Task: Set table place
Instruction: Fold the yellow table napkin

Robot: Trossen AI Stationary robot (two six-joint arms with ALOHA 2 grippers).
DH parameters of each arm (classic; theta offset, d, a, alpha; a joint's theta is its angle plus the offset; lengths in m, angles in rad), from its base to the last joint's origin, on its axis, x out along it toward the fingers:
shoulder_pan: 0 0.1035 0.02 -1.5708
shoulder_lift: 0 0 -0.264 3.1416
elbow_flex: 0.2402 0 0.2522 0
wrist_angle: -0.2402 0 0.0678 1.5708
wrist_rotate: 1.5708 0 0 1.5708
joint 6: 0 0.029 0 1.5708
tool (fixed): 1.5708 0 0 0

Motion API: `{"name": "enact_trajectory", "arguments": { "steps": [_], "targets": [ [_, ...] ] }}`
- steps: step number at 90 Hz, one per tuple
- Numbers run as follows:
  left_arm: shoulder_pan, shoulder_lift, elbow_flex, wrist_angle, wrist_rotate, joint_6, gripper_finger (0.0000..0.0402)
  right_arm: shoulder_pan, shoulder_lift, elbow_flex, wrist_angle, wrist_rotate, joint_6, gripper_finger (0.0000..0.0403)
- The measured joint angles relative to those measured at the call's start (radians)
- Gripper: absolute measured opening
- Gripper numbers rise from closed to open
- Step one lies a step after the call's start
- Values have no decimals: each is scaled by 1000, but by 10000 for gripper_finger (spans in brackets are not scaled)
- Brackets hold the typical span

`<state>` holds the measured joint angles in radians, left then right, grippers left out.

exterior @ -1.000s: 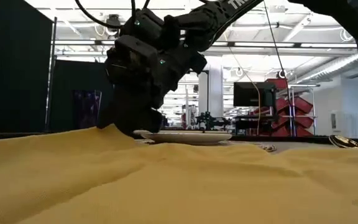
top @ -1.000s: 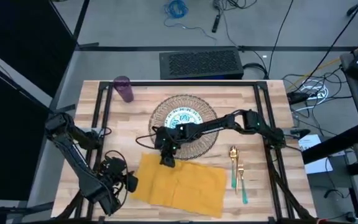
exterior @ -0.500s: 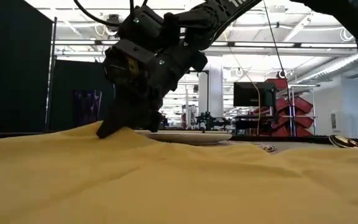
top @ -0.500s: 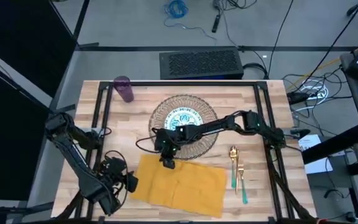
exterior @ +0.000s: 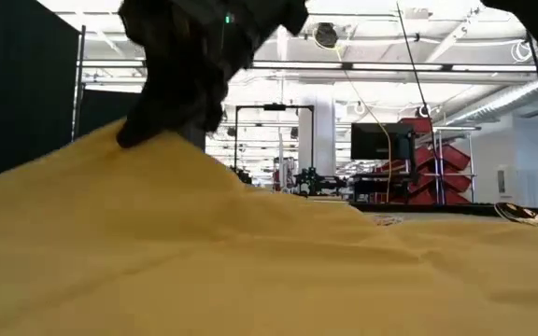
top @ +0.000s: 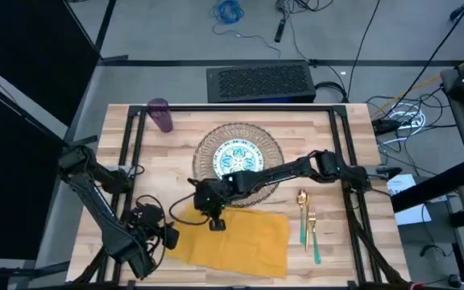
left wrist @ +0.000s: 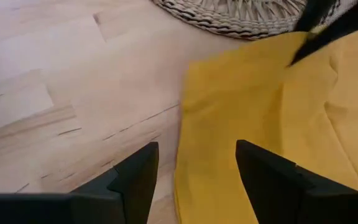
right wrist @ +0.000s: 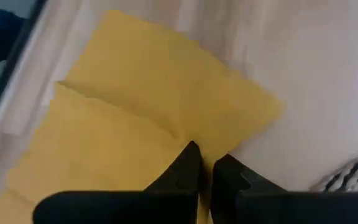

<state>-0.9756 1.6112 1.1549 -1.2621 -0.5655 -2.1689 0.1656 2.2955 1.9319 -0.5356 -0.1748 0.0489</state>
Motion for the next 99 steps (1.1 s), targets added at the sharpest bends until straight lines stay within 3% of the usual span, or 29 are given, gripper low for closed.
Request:
{"name": "enact_trajectory", "arguments": {
  "steps": [20, 35, 53, 68, 84, 99],
  "targets": [
    [0, 0, 0, 1, 0, 0, 201, -34, 10, -36, -95, -8, 23, 0],
    [0, 0, 0, 8, -7, 0, 201, -79, 10, -84, -5, -19, 24, 0],
    [-3, 0, 0, 39, -16, 1, 201, -132, 11, -124, 15, -117, 70, 0],
    [-17, 0, 0, 52, -16, 0, 201, -86, 11, -135, -26, -226, 102, 5],
    [-19, 0, 0, 38, -17, 1, 201, -43, 7, -121, -35, -221, 71, 48],
    [-19, 0, 0, 40, -22, 0, 201, -42, 5, -109, -65, -217, 63, 120]
  ]
}}
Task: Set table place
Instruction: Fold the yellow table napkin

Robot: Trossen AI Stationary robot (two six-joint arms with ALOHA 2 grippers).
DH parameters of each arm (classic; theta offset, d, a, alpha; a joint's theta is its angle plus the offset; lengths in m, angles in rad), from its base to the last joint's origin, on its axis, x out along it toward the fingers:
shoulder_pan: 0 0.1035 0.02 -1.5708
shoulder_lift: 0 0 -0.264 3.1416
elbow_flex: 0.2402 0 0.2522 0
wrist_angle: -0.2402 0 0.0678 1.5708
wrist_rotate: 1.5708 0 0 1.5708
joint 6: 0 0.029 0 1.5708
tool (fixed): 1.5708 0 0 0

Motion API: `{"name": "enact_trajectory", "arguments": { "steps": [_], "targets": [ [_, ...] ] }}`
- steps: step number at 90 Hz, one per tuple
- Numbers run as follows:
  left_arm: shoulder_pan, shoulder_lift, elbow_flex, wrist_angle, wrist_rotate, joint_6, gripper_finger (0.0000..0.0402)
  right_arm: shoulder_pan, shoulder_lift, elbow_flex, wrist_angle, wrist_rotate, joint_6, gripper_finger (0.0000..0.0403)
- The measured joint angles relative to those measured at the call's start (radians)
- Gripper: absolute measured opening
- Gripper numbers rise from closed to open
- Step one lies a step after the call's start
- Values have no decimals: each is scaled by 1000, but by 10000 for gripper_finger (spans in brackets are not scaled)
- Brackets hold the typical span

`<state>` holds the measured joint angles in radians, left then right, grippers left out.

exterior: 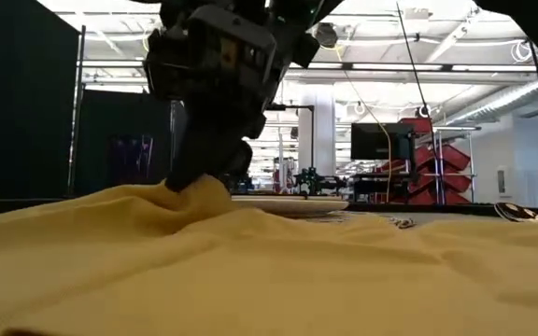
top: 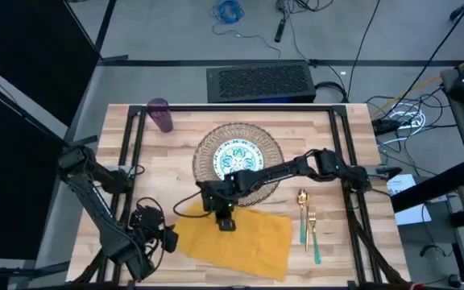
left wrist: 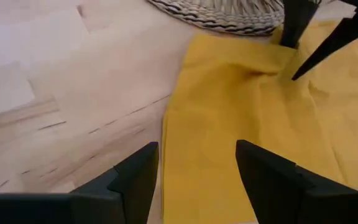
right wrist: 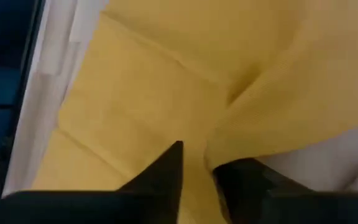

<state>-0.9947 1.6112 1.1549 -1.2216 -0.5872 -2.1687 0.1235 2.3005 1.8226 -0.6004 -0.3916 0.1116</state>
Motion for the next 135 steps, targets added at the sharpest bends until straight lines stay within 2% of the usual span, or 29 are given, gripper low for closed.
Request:
{"name": "enact_trajectory", "arguments": {
  "steps": [17, 33, 46, 52, 60, 84, 135],
  "targets": [
    [0, 0, 0, 0, -2, 1, 201, -32, -15, 0, -54, 56, -30, 195],
    [0, 1, 0, -10, -14, -4, 201, -79, -50, 0, -23, 56, -48, 226],
    [19, 3, 0, -22, -17, -11, 201, -125, -54, 1, 121, 14, -44, 227],
    [31, 4, 0, -15, -17, -7, 201, -154, -26, 5, 216, -3, -19, 223],
    [42, 4, 0, -6, -19, -7, 201, -190, 21, 5, 248, -27, 20, 217],
    [45, 5, 0, 21, -16, -8, 201, -219, 65, 26, 203, -53, 17, 215],
    [60, 5, 0, 34, -16, -6, 201, -130, 123, 30, 262, -54, 57, 215]
  ]
}}
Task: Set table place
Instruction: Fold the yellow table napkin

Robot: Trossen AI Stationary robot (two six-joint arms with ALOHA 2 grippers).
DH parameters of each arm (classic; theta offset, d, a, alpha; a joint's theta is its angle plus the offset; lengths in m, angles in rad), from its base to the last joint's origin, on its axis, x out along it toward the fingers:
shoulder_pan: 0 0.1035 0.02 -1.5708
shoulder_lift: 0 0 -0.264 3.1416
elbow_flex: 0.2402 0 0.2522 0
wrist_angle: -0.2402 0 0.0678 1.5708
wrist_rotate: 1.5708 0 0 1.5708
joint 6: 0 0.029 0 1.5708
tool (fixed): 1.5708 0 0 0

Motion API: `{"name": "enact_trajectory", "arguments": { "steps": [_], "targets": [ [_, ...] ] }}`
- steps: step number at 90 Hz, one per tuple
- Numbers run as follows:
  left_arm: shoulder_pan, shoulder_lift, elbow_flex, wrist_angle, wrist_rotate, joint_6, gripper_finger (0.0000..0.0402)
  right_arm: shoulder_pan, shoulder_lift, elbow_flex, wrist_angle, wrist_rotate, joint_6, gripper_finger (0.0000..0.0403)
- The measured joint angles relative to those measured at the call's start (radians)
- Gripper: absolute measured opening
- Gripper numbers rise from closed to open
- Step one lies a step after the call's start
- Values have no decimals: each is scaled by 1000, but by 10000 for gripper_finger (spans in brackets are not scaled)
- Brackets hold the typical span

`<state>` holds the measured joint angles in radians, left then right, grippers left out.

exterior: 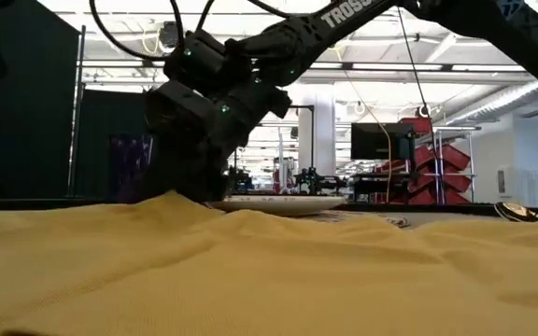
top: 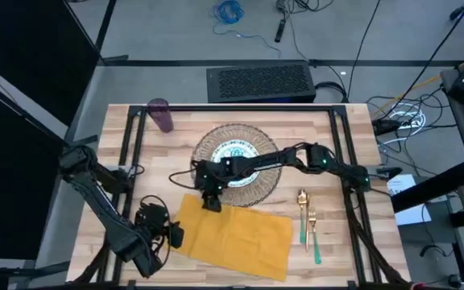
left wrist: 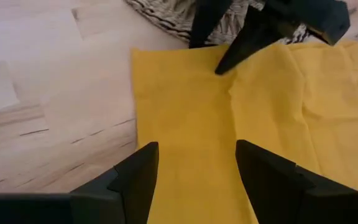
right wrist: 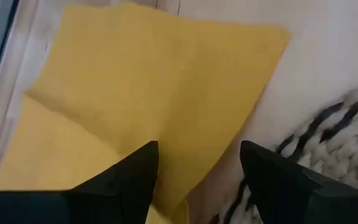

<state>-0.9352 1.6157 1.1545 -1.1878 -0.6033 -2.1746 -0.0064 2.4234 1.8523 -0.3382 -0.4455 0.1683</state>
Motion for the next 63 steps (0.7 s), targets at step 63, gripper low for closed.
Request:
{"name": "enact_trajectory", "arguments": {
  "steps": [63],
  "targets": [
    [-1, 0, 0, -7, 0, 9, 201, 69, -6, 17, -40, -80, 11, 138]
  ]
}}
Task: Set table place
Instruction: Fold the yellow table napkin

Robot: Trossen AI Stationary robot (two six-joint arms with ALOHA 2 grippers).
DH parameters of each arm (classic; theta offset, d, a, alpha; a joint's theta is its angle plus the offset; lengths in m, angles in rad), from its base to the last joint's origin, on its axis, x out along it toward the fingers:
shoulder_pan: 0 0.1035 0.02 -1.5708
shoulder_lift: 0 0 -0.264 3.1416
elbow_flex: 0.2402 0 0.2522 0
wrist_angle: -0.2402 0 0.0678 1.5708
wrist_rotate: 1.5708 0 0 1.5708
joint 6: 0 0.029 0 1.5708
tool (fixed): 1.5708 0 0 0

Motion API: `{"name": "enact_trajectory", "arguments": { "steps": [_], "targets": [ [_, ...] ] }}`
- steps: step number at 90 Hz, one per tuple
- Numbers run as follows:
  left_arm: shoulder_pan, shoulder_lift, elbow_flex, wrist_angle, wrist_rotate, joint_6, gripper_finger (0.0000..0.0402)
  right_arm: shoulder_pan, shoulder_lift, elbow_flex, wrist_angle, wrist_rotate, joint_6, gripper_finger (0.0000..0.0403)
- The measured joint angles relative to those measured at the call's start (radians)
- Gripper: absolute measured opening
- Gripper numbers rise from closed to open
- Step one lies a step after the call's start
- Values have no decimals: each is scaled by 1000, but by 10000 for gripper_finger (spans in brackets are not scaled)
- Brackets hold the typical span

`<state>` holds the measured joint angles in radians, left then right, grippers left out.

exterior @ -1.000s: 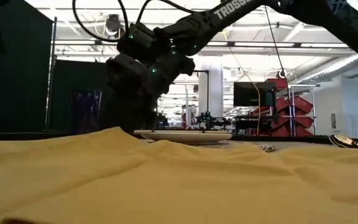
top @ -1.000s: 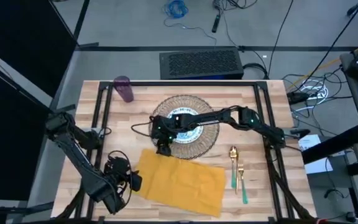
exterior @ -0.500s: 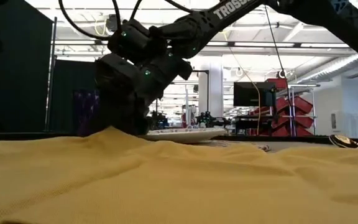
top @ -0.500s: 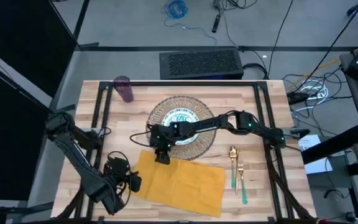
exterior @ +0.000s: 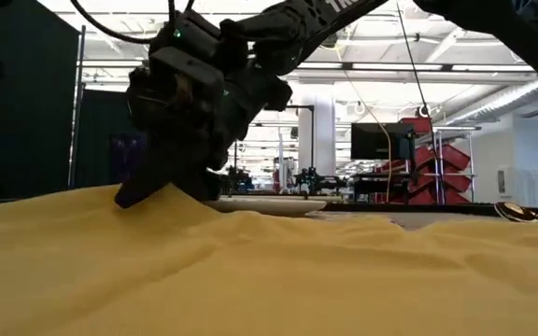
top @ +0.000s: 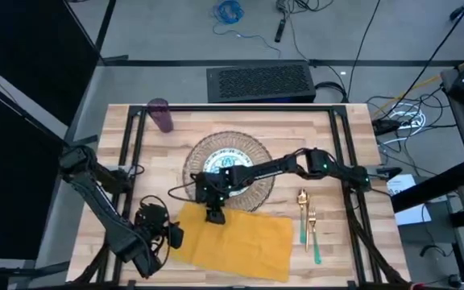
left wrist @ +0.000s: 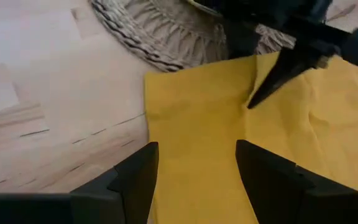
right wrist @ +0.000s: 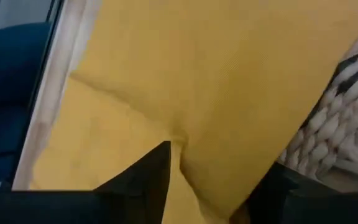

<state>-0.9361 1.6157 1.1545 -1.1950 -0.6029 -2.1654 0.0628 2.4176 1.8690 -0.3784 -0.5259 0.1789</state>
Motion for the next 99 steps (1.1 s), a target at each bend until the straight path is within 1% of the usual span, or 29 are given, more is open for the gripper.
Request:
{"name": "enact_trajectory", "arguments": {
  "steps": [25, 31, 38, 42, 59, 72, 87, 99],
  "targets": [
    [0, 0, 0, 6, 0, 0, 201, -26, 0, 0, 60, -5, 19, 81],
    [0, 0, 0, 8, 0, 0, 201, -31, 0, 0, 49, -5, 19, 58],
    [0, 0, 0, 8, 0, 0, 201, -32, 0, 0, 36, -5, 10, 19],
    [0, 0, 0, 6, 0, 0, 201, -32, 0, 0, 34, -5, -1, 8],
    [0, 0, 0, 5, 0, 0, 201, -32, -3, 0, 53, -4, -5, 1],
    [0, 0, 0, 12, 0, 0, 201, -42, -44, 0, 51, 12, -15, 0],
    [-10, 0, 0, 34, 4, 8, 201, -64, -121, 0, -1, 126, -58, 0],
    [-27, 9, 0, 42, 7, 3, 201, -85, -182, 2, -54, 180, -78, 0]
  ]
}}
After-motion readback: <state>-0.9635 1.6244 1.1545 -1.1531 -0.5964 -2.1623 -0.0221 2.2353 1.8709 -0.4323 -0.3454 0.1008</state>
